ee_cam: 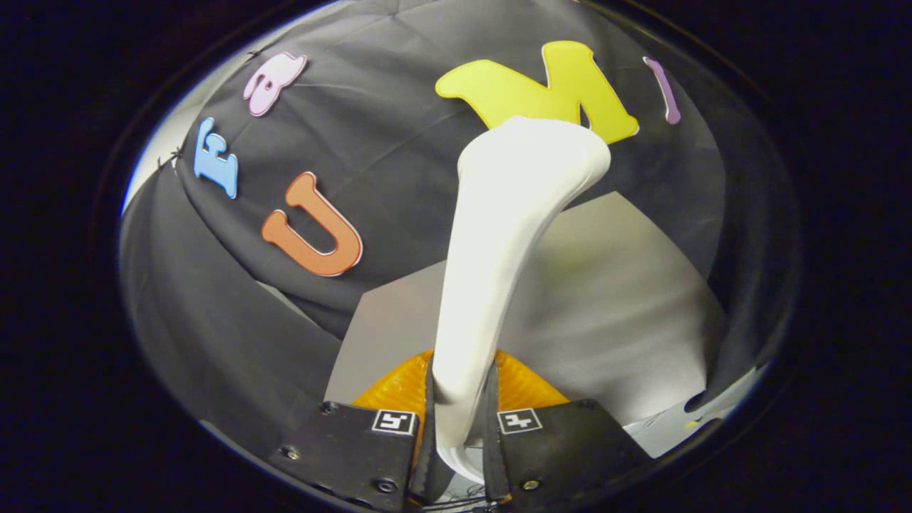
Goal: Iron the clothes twice with a garment steamer, once on the left side and once on the right side.
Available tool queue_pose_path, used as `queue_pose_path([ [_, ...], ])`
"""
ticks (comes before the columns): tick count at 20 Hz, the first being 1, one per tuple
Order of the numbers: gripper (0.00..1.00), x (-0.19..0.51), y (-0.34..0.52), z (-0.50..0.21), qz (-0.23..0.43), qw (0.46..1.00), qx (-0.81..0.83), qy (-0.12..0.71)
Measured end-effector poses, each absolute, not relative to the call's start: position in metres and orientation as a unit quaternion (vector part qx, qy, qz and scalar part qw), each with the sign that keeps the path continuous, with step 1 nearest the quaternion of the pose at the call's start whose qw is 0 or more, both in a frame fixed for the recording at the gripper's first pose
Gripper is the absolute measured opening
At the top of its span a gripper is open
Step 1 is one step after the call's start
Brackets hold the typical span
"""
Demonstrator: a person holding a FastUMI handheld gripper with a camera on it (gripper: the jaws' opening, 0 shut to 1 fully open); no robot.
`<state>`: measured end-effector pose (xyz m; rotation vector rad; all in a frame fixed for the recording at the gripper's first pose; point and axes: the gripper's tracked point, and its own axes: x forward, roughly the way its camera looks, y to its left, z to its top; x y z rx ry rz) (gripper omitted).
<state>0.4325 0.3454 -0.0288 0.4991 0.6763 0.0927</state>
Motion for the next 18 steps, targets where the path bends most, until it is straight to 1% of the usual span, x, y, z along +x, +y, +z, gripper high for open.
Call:
queue_pose_path([
  [3, 0.29, 0.426, 0.346, -0.024, 0.053, 0.918, 0.236, 0.314],
  [8, 0.29, 0.408, 0.348, -0.015, 0.074, 0.914, 0.247, 0.314],
  [10, 0.29, 0.404, 0.36, 0.0, 0.107, 0.912, 0.261, 0.3],
  [14, 0.28, 0.385, 0.373, 0.016, 0.128, 0.92, 0.228, 0.293],
  [18, 0.28, 0.354, 0.375, 0.031, 0.165, 0.918, 0.218, 0.287],
])
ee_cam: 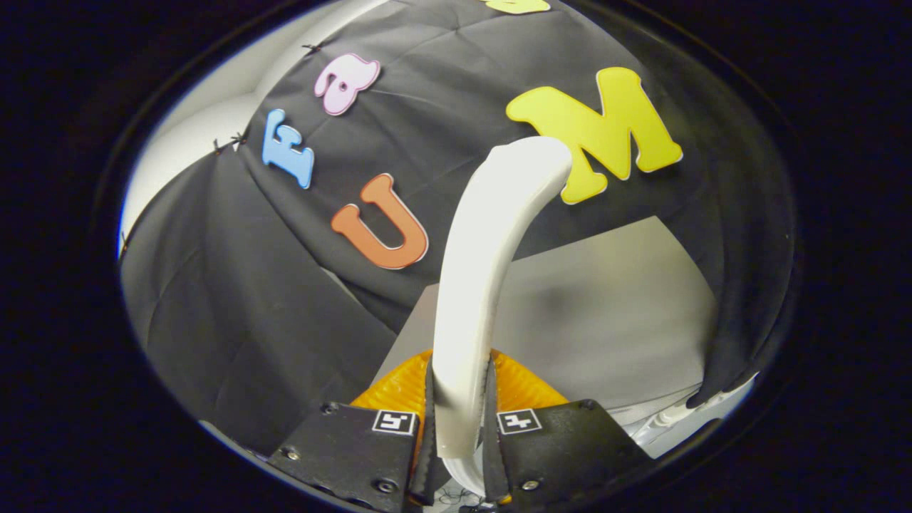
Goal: Iron the clothes twice with a garment steamer, once on the left side and once on the right side.
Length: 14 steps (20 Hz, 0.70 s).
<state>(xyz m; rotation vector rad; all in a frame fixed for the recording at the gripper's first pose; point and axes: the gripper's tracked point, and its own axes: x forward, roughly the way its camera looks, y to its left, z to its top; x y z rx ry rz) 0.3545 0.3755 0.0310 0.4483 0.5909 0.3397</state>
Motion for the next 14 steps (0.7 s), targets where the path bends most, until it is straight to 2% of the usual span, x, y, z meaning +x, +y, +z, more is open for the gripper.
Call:
queue_pose_path([
  [6, 0.28, 0.285, 0.351, 0.075, 0.214, 0.931, 0.176, 0.236],
  [14, 0.28, 0.194, 0.272, 0.116, 0.224, 0.951, 0.133, 0.168],
])
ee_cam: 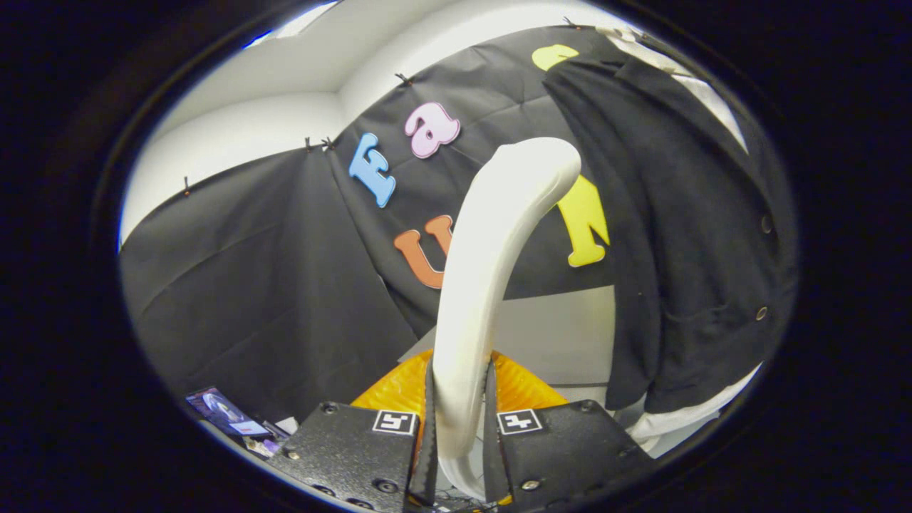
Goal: Iron the clothes twice with a garment steamer, once on the left side and once on the right side.
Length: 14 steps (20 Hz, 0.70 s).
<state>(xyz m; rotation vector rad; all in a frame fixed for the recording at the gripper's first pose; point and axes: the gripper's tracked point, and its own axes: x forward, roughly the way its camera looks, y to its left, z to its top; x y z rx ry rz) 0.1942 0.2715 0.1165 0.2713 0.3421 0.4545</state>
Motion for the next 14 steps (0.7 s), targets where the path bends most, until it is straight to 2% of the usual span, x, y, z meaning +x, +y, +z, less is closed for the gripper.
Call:
queue_pose_path([
  [7, 0.28, 0.14, 0.18, 0.141, 0.163, 0.975, 0.074, 0.132],
  [14, 0.29, 0.157, 0.133, 0.175, 0.156, 0.983, 0.014, 0.095],
])
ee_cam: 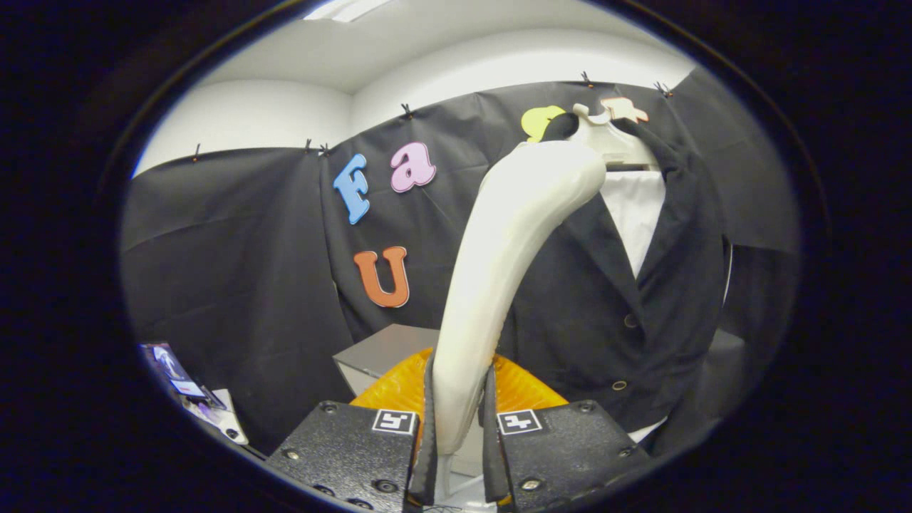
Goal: Iron the clothes twice with a garment steamer, once on the left side and once on the right side.
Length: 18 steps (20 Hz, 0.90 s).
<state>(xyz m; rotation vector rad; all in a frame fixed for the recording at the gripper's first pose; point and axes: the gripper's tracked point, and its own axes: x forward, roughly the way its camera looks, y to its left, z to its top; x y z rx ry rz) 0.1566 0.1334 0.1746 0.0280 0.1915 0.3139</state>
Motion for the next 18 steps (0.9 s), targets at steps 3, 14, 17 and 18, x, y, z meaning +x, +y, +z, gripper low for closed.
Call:
queue_pose_path([
  [3, 0.29, 0.17, 0.115, 0.18, 0.155, 0.983, -0.019, 0.096],
  [14, 0.29, 0.219, 0.083, 0.144, 0.171, 0.975, -0.055, 0.133],
  [17, 0.29, 0.22, 0.076, 0.119, 0.161, 0.974, -0.042, 0.155],
  [18, 0.29, 0.218, 0.074, 0.111, 0.16, 0.973, -0.038, 0.161],
])
